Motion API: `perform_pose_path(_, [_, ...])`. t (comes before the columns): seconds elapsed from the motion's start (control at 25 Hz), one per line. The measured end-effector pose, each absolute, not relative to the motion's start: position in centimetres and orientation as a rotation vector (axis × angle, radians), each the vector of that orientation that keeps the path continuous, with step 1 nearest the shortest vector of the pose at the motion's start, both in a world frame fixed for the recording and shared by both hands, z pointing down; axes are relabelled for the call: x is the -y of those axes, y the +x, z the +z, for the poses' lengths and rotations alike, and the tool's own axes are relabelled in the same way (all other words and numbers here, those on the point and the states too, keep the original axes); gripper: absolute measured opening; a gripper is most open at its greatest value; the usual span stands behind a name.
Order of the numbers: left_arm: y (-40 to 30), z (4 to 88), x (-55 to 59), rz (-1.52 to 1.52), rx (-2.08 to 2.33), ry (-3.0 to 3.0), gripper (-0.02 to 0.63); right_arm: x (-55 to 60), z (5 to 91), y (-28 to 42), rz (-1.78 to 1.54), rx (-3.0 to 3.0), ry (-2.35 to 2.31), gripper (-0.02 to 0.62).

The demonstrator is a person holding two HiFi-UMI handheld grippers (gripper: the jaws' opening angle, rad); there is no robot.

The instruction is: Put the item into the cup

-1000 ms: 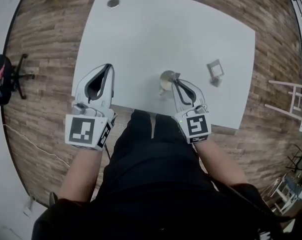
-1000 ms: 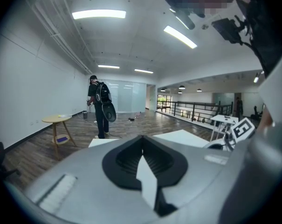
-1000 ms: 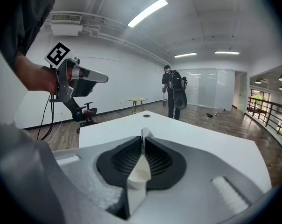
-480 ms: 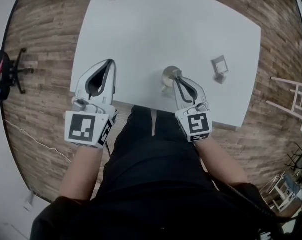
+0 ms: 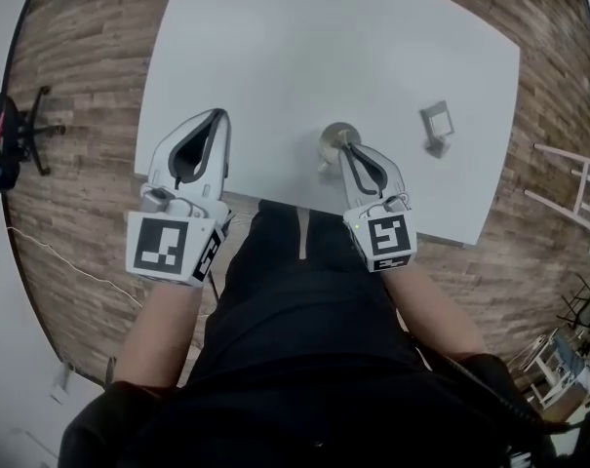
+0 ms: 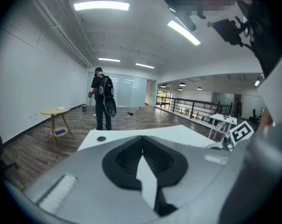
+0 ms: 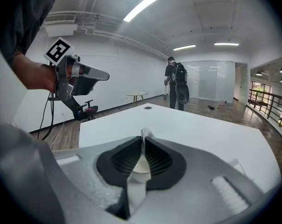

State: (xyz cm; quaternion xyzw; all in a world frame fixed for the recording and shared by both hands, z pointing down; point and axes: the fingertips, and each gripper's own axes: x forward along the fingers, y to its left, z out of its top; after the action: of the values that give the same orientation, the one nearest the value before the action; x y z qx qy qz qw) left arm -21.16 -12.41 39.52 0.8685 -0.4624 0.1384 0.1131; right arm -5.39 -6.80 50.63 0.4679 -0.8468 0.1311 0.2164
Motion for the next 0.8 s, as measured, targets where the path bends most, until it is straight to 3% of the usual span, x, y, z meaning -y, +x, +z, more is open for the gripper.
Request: perform_pose_path(0.8, [-19.8,40.5,12.7,0.417,1.321,2.555,-0.005,6.4,51.7,-5.4,0.414,2.347,1.268,0.034])
